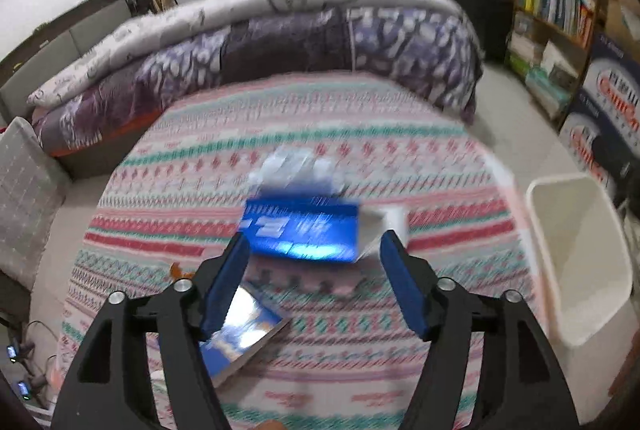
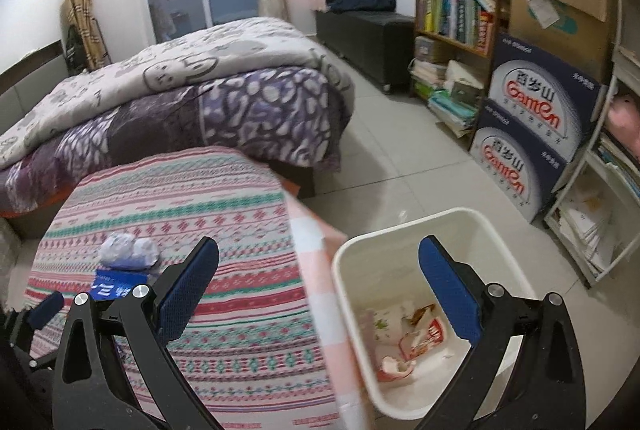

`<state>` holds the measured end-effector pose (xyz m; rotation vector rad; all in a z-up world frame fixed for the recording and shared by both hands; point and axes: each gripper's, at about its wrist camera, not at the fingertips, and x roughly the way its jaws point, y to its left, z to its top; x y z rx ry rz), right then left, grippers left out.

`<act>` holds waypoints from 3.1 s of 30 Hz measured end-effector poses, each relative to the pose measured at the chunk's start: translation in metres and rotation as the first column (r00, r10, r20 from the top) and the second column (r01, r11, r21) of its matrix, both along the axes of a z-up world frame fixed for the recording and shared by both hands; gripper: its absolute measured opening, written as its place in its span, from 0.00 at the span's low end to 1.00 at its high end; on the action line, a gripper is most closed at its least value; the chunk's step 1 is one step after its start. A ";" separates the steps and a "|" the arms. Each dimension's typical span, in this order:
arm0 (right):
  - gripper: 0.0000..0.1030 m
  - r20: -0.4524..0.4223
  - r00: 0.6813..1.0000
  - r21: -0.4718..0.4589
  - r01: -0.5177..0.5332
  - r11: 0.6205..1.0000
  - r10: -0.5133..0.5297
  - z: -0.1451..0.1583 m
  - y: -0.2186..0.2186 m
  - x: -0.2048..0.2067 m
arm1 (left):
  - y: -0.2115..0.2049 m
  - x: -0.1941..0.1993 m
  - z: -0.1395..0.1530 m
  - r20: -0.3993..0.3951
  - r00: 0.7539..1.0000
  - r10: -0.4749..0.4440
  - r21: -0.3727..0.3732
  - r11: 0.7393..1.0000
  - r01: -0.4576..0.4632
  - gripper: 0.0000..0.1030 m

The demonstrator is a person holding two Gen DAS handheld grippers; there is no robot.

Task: Collect trash
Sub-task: 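Lower the left gripper and grasp the blue biscuit box, then grasp the white crumpled bundle with the right gripper while the left holds the biscuit box, then carry the white bundle over the bin and open the right gripper while the left holds the box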

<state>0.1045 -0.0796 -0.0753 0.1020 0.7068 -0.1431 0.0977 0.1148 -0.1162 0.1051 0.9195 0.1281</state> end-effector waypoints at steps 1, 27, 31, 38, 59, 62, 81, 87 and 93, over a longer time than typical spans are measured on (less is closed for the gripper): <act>0.93 -0.006 1.000 0.003 -0.009 1.000 0.009 -0.001 0.003 0.001 | 0.004 0.001 -0.004 -0.030 1.000 -0.006 0.013 1.000 0.007 0.72; 0.93 -0.133 0.958 0.000 -0.256 0.967 0.254 -0.037 0.105 0.013 | 0.111 -0.025 -0.041 -0.304 0.944 -0.131 -0.032 0.991 0.127 0.55; 0.93 -0.131 0.939 -0.001 -0.320 0.947 0.317 -0.040 0.126 0.008 | 0.132 -0.028 -0.024 -0.251 0.965 -0.074 -0.056 0.996 0.062 0.55; 0.93 -0.144 0.837 -0.003 -0.533 0.846 0.527 -0.049 0.176 -0.011 | 0.178 -0.038 0.002 -0.169 0.985 0.046 -0.120 0.991 -0.067 0.55; 0.93 -0.346 0.581 0.131 -0.748 0.651 0.737 -0.116 0.284 -0.052 | 0.240 -0.063 0.009 -0.140 0.975 0.174 -0.192 0.961 -0.199 0.55; 0.93 -0.347 0.582 0.115 -0.752 0.649 0.735 -0.123 0.286 -0.053 | 0.240 -0.063 0.008 -0.141 0.974 0.178 -0.193 0.960 -0.204 0.55; 0.41 -0.160 0.674 0.120 -0.712 0.692 0.721 -0.064 0.262 -0.037 | 0.230 -0.063 0.025 -0.035 0.969 0.245 -0.186 0.951 -0.247 0.55; 0.41 -0.081 0.744 0.112 -0.654 0.748 0.663 -0.039 0.241 -0.020 | 0.220 -0.066 0.040 0.051 0.958 0.282 -0.168 0.948 -0.271 0.55; 0.41 -0.013 0.811 0.062 -0.583 0.810 0.584 -0.019 0.221 -0.015 | 0.202 -0.069 0.051 0.148 0.934 0.324 -0.125 0.943 -0.307 0.55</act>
